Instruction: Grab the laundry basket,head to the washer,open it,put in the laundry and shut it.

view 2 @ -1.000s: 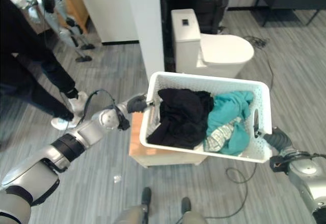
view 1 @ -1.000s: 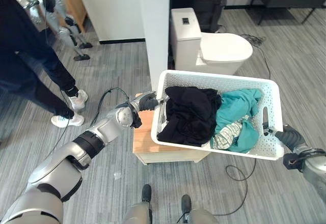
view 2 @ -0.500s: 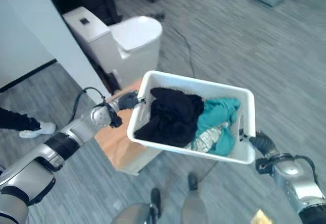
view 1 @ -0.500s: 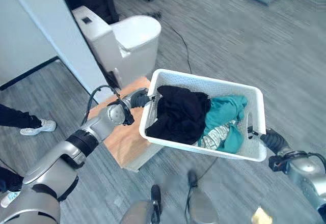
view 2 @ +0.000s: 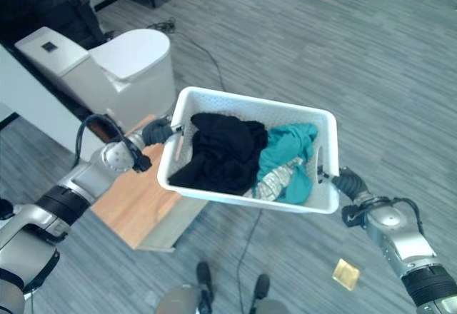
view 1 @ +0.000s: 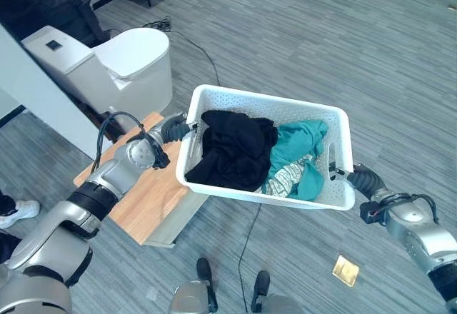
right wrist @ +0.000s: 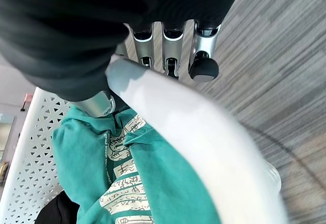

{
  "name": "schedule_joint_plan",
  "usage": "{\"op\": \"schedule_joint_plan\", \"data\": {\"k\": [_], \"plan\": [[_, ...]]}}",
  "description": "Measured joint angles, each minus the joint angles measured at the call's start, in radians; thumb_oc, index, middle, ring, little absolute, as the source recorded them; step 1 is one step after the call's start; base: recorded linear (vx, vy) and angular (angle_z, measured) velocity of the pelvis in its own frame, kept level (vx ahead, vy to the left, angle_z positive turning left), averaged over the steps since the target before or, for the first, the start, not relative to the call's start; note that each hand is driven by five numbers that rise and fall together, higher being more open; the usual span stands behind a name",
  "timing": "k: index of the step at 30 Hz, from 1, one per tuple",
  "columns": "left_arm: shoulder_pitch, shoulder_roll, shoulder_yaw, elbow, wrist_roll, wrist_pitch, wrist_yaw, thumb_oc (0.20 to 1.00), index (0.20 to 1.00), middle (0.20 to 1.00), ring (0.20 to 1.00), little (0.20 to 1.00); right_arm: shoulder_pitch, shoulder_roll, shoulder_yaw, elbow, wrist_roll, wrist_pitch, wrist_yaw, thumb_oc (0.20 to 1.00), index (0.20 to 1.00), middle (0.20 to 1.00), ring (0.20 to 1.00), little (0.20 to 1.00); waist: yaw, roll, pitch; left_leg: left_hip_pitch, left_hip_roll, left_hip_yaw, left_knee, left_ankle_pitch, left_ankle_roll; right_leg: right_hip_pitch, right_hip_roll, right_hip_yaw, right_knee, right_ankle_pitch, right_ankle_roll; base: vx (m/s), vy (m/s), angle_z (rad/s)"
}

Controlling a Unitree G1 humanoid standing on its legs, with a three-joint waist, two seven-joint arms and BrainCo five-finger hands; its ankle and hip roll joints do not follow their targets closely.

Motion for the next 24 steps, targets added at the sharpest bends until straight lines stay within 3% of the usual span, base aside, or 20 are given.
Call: {"op": "schedule_joint_plan", "data": {"k": [1, 6, 10, 13, 14, 16, 17, 19, 21, 24], "plan": [[0.003, -0.008, -0.001, 0.001, 0.000, 0.000, 0.000, 0.200, 0.200, 0.200, 0.200, 0.200, 0.004, 0.000, -0.001, 0.007, 0.001, 0.000, 0.000, 0.200, 0.200, 0.200, 0.200, 0.200, -0.022, 0.001, 0.000, -0.012, 0.013, -0.041, 0.005, 0.015, -0.019, 0.002, 0.018, -0.022, 0.000, -0.005, -0.008, -0.11, -0.285, 0.21], [-0.002, -0.082, -0.021, 0.046, 0.000, 0.018, 0.002, 0.200, 0.200, 0.200, 0.200, 0.200, 0.068, 0.007, -0.025, 0.021, 0.005, -0.009, -0.001, 0.200, 0.200, 0.200, 0.200, 0.200, -0.037, 0.004, -0.001, -0.008, 0.039, -0.126, 0.006, 0.048, -0.064, 0.042, 0.057, -0.078, -0.001, -0.027, -0.043, -0.08, -0.322, 0.36], [-0.006, -0.098, -0.035, 0.049, 0.001, 0.022, 0.001, 0.200, 0.200, 0.200, 0.200, 0.200, 0.106, 0.020, -0.049, 0.017, 0.013, -0.009, -0.001, 0.200, 0.200, 0.200, 0.200, 0.200, -0.030, 0.005, -0.002, -0.011, 0.073, -0.152, 0.025, 0.065, -0.090, 0.059, 0.099, -0.092, -0.001, -0.041, -0.078, -0.01, -0.223, 0.17], [-0.009, -0.105, -0.042, 0.059, 0.001, 0.023, 0.001, 0.200, 0.200, 0.200, 0.200, 0.200, 0.127, 0.020, -0.053, 0.009, 0.034, -0.009, -0.002, 0.200, 0.200, 0.200, 0.200, 0.200, -0.017, -0.006, 0.001, -0.050, 0.085, -0.160, 0.137, 0.073, -0.102, 0.081, 0.095, -0.095, -0.007, -0.049, -0.109, 0.02, -0.141, 0.05], [-0.016, -0.103, -0.047, 0.059, 0.001, 0.020, 0.001, 0.200, 0.200, 0.200, 0.200, 0.200, 0.136, 0.021, -0.059, 0.005, 0.043, -0.010, -0.002, 0.200, 0.200, 0.200, 0.200, 0.200, -0.018, -0.014, 0.007, -0.095, 0.071, -0.192, 0.194, 0.062, -0.101, 0.083, 0.097, -0.104, -0.001, -0.057, -0.123, 0.12, -0.080, 0.13], [-0.021, -0.101, -0.048, 0.059, 0.001, 0.019, 0.002, 0.200, 0.200, 0.200, 0.200, 0.200, 0.135, 0.022, -0.059, 0.004, 0.043, -0.010, -0.003, 0.200, 0.200, 0.200, 0.200, 0.200, -0.013, -0.012, 0.008, -0.120, -0.001, -0.294, 0.198, 0.047, -0.108, 0.078, 0.089, -0.097, 0.000, -0.049, -0.123, 0.21, -0.095, -0.03], [-0.022, -0.101, -0.049, 0.061, 0.003, 0.019, 0.001, 0.200, 0.200, 0.200, 0.200, 0.200, 0.134, 0.029, -0.056, 0.007, 0.044, -0.010, -0.003, 0.200, 0.200, 0.200, 0.200, 0.200, -0.006, -0.018, 0.013, -0.156, -0.076, -0.321, 0.195, 0.034, -0.095, 0.074, 0.096, -0.085, 0.000, -0.060, -0.134, 0.21, -0.078, -0.24], [-0.022, -0.100, -0.050, 0.078, 0.009, 0.020, 0.002, 0.200, 0.200, 0.200, 0.200, 0.200, 0.132, 0.042, -0.038, 0.011, 0.044, -0.010, -0.003, 0.200, 0.200, 0.200, 0.200, 0.200, 0.016, -0.017, 0.015, -0.194, -0.137, -0.311, 0.119, 0.029, -0.079, 0.069, 0.114, -0.062, 0.002, -0.065, -0.145, 0.26, -0.085, -0.40], [-0.017, -0.086, -0.050, 0.091, 0.009, 0.016, 0.001, 0.200, 0.200, 0.200, 0.200, 0.200, 0.115, 0.061, -0.003, 0.027, 0.046, -0.012, -0.003, 0.200, 0.200, 0.200, 0.200, 0.200, 0.045, -0.011, 0.014, -0.247, -0.166, -0.323, 0.042, 0.032, -0.093, 0.069, 0.157, -0.029, 0.005, -0.081, -0.168, 0.36, -0.082, -0.49], [0.002, -0.054, -0.053, 0.118, 0.009, 0.019, 0.001, 0.200, 0.200, 0.200, 0.200, 0.200, 0.071, 0.122, 0.052, 0.068, 0.046, -0.011, -0.005, 0.200, 0.200, 0.200, 0.200, 0.200, 0.078, -0.013, 0.016, -0.302, -0.163, -0.364, -0.034, 0.039, -0.104, 0.075, 0.200, 0.024, 0.035, -0.129, -0.185, 0.37, -0.023, -0.81]]}}
